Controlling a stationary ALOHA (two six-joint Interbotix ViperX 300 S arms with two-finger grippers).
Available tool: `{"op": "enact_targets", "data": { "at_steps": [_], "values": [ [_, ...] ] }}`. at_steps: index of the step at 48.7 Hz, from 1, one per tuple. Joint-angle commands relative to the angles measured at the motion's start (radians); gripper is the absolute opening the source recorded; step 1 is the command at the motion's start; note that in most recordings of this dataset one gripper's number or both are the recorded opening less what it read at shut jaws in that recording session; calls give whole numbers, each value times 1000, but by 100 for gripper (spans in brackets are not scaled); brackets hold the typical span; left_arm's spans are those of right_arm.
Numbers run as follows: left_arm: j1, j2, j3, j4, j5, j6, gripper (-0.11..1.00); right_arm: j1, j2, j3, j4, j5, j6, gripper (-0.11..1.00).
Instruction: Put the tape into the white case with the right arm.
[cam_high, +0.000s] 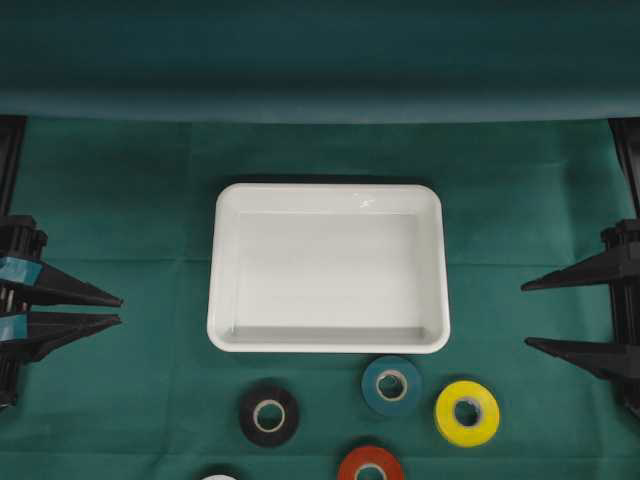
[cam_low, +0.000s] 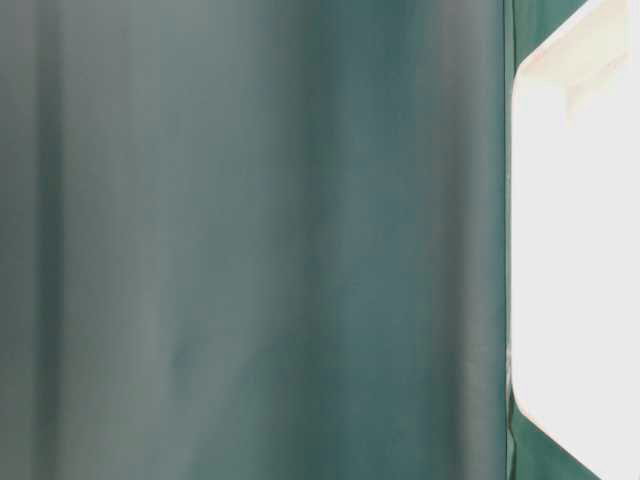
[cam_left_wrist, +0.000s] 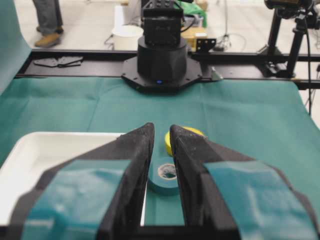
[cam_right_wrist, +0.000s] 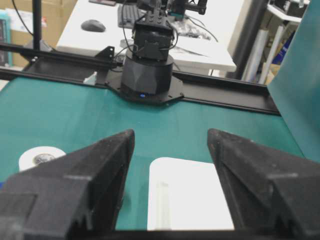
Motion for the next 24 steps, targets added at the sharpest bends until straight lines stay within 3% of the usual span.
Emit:
{"op": "enact_targets", "data": {
  "at_steps": [1,3,9,15,24],
  "values": [
    [-2,-15,5,-20,-6,3,24,-2,0,5,-5,-6,9,24],
    [-2,-26,9,-20,-6,0,22,-2,-9,15,-9,-5,9,22],
    [-3,-58,32,-20,-6,-5,1,-2,-49,54,-25,-18,12,-1],
    [-5,-78,66,-20,6,-5,0,-2,-77,80,-25,-11,14,-9],
    [-6,-114,117,-20,67,-2,0,-2,-84,110,-26,2,14,-10]
  ]
}}
